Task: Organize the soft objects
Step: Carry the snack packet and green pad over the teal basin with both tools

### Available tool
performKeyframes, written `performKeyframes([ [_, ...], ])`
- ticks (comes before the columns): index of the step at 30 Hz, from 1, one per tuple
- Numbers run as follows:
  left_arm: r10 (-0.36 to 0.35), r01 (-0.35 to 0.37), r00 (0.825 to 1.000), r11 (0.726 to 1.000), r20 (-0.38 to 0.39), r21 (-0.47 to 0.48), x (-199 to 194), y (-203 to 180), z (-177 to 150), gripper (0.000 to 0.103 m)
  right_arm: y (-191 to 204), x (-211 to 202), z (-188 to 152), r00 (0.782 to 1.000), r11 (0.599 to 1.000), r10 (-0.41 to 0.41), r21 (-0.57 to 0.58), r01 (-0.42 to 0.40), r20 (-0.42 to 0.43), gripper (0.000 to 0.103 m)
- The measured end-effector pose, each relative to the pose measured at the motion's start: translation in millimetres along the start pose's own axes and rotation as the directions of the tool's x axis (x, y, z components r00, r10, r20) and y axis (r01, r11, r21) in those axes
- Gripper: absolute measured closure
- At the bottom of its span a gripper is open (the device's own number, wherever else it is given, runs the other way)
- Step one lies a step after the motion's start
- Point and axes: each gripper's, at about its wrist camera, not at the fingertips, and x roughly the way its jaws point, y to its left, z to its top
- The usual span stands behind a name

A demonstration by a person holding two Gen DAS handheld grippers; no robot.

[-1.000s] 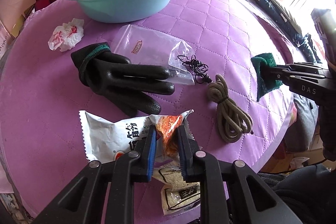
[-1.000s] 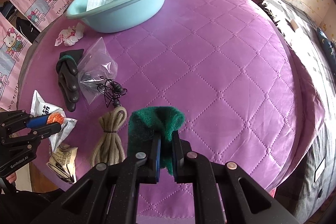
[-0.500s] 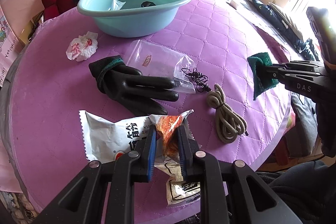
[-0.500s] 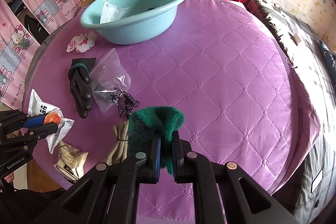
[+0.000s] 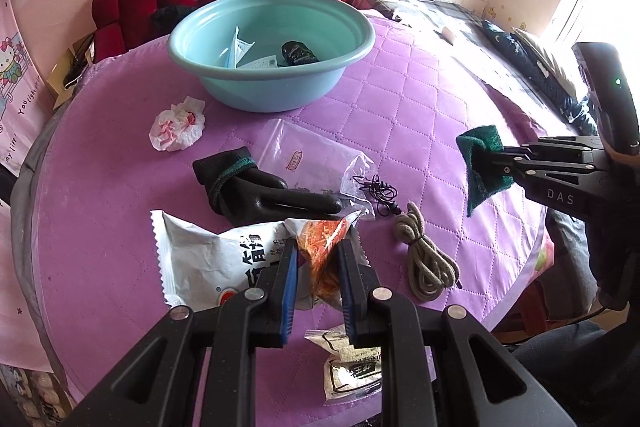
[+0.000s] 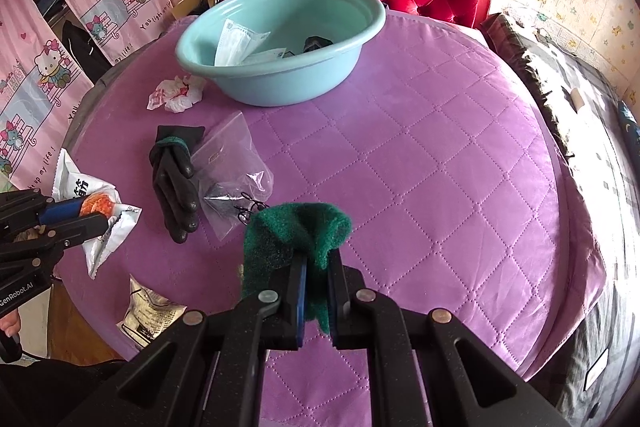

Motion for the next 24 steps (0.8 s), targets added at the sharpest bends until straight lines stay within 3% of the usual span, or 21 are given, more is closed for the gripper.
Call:
performKeyframes([
  [24,-0.001,-0.002,0.996,0.999,0.089,0.037,-16,20,78,0.083,11,-11,84,0.997,1.000,0.024,-0.012,-0.023,0.073,0.096],
])
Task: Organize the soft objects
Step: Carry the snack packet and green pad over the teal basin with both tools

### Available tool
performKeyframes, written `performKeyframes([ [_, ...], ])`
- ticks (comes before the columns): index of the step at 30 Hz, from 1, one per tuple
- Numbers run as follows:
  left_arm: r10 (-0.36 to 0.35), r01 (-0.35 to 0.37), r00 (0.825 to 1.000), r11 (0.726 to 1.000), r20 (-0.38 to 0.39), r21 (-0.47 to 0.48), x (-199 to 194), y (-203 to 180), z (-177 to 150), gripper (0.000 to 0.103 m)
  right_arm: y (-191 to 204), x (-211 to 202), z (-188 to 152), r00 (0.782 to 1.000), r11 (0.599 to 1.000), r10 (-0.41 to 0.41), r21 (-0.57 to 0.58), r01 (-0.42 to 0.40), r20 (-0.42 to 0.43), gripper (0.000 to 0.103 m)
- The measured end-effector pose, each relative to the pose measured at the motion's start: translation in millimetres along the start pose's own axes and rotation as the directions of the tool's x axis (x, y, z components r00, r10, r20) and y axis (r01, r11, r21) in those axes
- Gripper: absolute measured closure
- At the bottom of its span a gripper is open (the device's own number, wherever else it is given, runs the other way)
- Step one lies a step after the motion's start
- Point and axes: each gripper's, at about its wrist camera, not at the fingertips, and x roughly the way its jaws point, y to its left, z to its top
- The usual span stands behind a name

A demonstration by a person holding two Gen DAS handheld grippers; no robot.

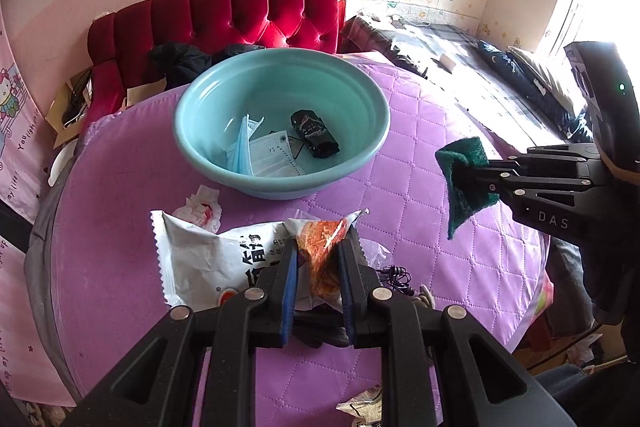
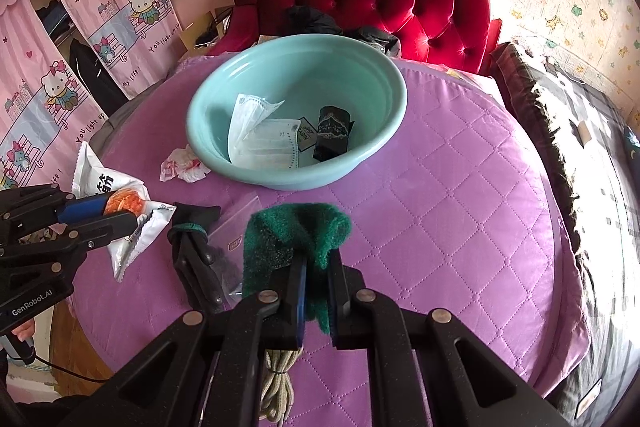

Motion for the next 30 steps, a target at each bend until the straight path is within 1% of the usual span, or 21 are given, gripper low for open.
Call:
performKeyframes([
  [11,-0.002,0.002,1.000,1.000,0.015,0.027,12,11,34,0.083,-4,13,38,1.000,1.000,0.006,0.020,-0.007,0.018,0.096],
  [30,-0.009,0.008,1.000,0.999,0.020,0.040,55,45,93,0.083,-8,65,108,1.000,0.999,0.011,0.049,-0.012,0.014,0.096],
])
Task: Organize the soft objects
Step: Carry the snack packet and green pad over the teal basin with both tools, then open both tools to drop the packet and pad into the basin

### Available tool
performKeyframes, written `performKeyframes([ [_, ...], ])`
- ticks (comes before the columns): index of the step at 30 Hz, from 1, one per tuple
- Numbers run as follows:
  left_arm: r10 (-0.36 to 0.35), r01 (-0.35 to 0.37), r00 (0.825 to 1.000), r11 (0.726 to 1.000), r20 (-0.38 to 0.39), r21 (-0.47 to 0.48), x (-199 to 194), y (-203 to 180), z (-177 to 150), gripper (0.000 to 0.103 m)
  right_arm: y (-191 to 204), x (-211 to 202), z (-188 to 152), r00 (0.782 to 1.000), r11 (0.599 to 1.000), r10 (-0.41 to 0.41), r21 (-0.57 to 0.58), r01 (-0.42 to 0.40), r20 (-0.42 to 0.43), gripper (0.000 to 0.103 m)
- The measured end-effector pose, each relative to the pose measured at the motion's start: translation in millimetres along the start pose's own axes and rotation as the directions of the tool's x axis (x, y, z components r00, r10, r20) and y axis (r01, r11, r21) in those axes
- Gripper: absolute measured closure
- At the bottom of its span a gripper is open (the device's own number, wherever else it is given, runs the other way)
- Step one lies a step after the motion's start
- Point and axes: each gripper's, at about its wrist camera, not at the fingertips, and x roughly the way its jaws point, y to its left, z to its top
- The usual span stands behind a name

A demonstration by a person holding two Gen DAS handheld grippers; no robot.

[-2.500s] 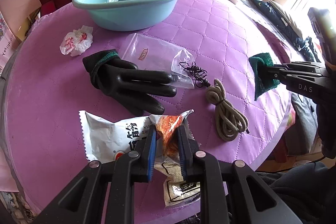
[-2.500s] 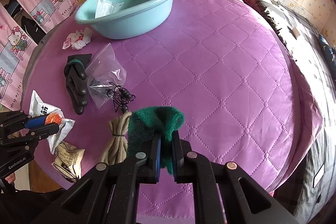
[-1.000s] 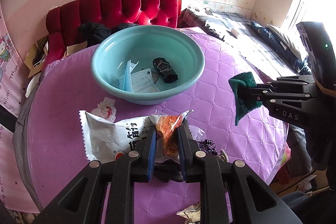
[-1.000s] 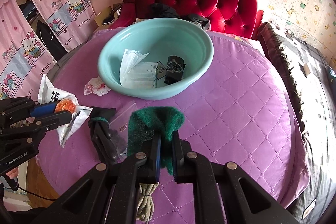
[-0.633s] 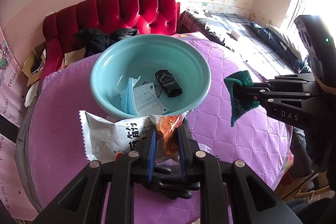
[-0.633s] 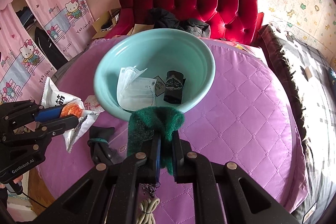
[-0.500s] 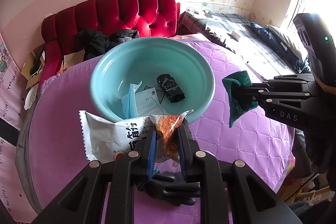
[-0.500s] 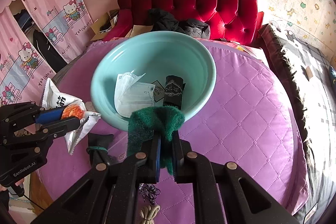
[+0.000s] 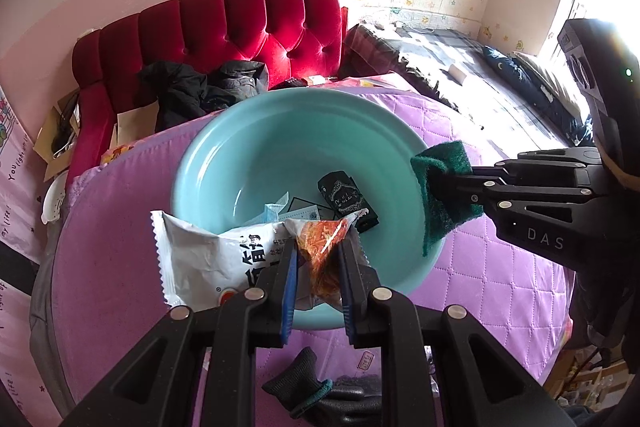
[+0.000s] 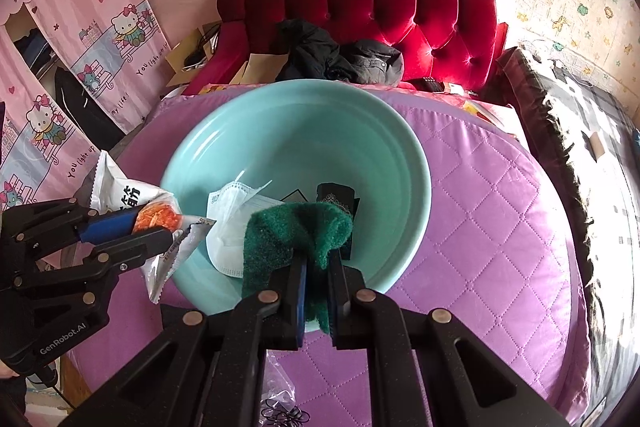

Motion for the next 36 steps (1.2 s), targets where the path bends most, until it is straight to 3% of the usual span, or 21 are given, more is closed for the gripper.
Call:
performKeyframes([
  [19,0.010,-0.010,0.999,1.000,-0.031,0.011,64,32,49,0.083,-14,69,50,0.999,0.999,-0.017,0.043,0.019,-0.031,0.096],
  [36,-0.001,0.002,0.998,1.000,-0.068,0.013,113,41,62,0.082,-26,104,66,0.998,0.997,-0.006,0.083,0.010,-0.055,0.092],
])
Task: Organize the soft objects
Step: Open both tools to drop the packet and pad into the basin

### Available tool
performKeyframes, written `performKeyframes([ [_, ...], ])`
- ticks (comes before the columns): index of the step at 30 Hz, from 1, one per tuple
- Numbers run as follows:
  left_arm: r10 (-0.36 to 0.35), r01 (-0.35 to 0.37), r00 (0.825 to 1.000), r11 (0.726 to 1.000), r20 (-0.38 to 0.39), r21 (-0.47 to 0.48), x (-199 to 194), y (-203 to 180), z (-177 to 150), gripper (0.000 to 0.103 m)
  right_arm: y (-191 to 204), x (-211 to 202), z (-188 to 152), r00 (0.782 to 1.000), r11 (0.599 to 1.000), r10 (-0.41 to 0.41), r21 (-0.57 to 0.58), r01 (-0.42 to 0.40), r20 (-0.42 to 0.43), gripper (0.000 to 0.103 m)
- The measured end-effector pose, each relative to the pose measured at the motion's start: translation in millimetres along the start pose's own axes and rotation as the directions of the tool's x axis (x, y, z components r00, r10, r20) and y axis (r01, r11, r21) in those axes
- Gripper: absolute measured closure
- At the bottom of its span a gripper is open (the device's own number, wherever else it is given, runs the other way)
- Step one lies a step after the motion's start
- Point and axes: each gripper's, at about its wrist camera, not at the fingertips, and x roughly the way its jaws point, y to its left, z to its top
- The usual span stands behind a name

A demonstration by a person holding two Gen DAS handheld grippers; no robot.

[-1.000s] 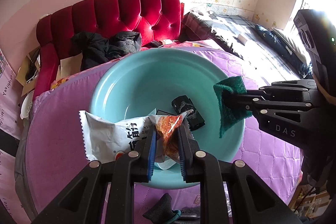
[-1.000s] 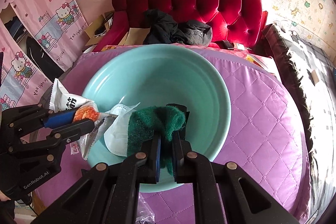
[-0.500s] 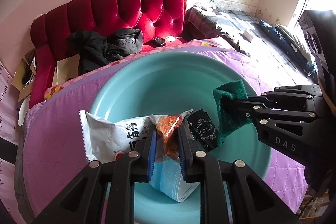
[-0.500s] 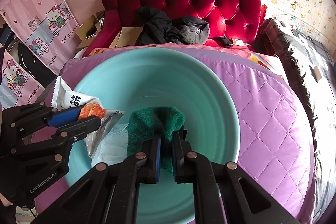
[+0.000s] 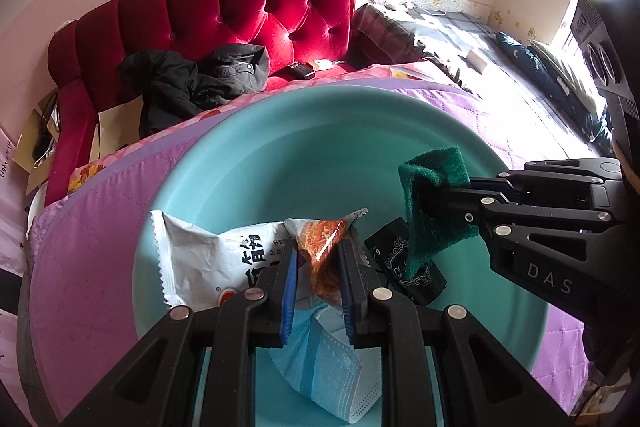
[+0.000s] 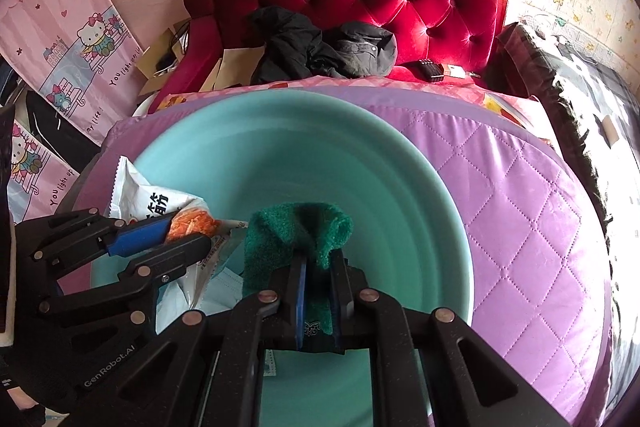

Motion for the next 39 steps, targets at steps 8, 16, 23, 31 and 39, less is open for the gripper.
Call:
performKeyframes([
  [8,0.016,-0.016,1.000,1.000,-0.018,0.011,3,-3,1,0.079,-1,-7,2,1.000,1.000,0.000,-0.003,0.000,0.020,0.069],
  [16,0.073,-0.073,0.997,0.997,0.000,0.014,-1,-7,2,0.009,-7,-22,1,0.998,1.000,-0.017,0.023,0.015,0.062,0.015],
  [23,0.106,-0.107,0.993,0.994,0.054,0.010,-15,-9,-1,0.000,-6,-41,-2,0.995,0.999,0.007,0.037,-0.011,0.104,0.000],
  [31,0.115,-0.115,0.992,0.993,0.059,-0.011,-36,-10,-14,0.000,-6,-63,-20,0.993,1.000,-0.022,0.023,0.019,0.119,0.000],
  [39,0.123,-0.122,0.990,0.992,0.073,-0.023,-65,-18,-35,0.000,-2,-92,-47,0.992,0.999,-0.032,0.019,0.030,0.118,0.000],
])
